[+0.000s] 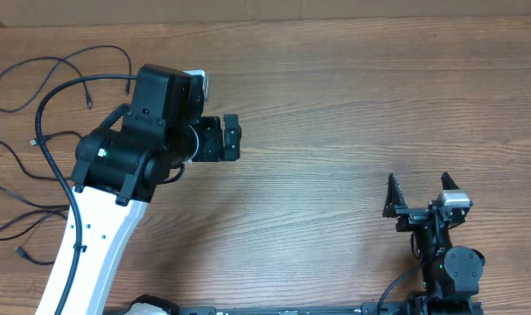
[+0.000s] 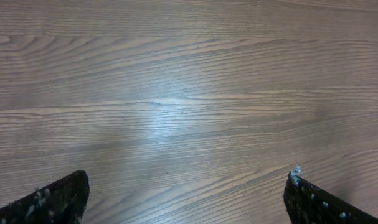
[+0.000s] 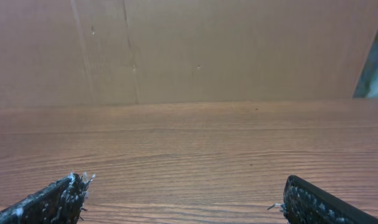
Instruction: Untangle cables
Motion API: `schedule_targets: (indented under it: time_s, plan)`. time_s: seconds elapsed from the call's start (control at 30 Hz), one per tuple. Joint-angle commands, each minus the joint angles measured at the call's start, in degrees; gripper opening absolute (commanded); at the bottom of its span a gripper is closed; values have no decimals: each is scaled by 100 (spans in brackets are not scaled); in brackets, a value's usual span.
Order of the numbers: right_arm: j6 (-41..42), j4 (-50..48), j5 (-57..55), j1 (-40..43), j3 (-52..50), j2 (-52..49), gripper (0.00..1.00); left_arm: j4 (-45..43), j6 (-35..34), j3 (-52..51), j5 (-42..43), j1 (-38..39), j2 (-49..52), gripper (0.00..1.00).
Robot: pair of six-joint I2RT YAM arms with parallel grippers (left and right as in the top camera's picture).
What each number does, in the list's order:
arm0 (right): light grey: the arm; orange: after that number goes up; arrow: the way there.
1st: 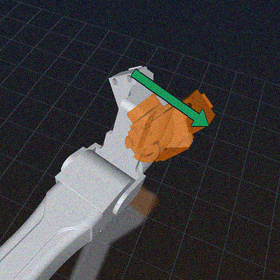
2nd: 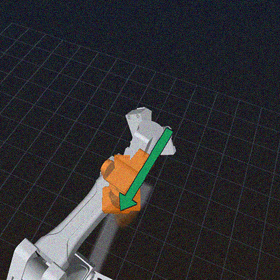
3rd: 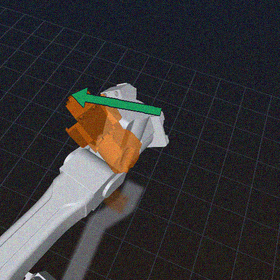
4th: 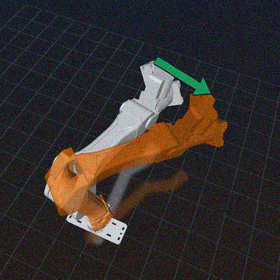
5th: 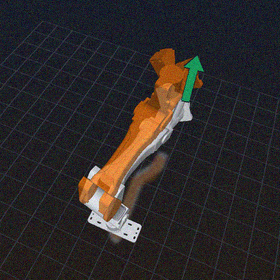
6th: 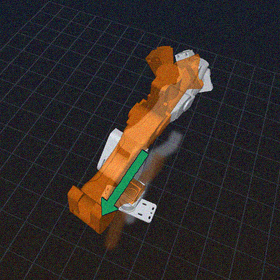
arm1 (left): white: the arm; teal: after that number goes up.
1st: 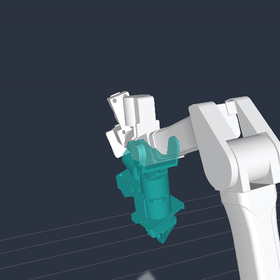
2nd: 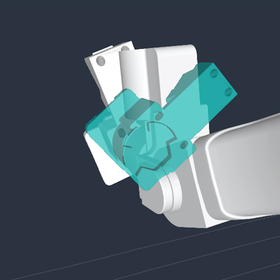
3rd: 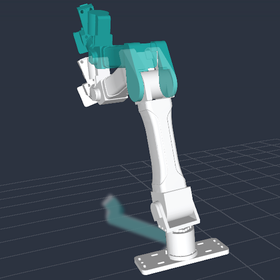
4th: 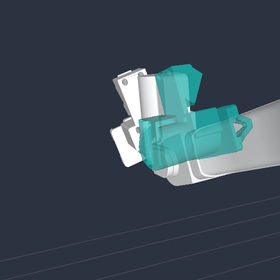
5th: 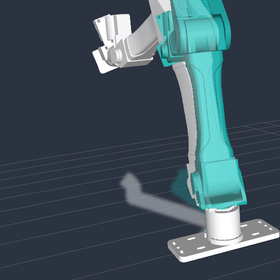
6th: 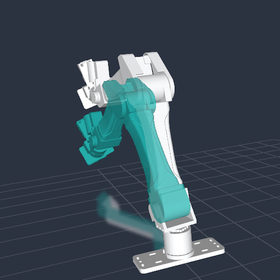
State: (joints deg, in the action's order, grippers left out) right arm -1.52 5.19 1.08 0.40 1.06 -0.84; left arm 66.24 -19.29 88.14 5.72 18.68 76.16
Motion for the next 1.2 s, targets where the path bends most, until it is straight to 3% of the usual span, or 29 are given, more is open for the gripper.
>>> schedule_targets:
  time_s: [0.0, 1.17]
  plan:
    - [-28, -33, -39, 31, -59, 68, 100, -2, 90, 101, -35, 11, 35, 100]
    - [-28, -33, -39, 31, -59, 68, 100, 157, 133, 79, -173, 0, 33, 99]
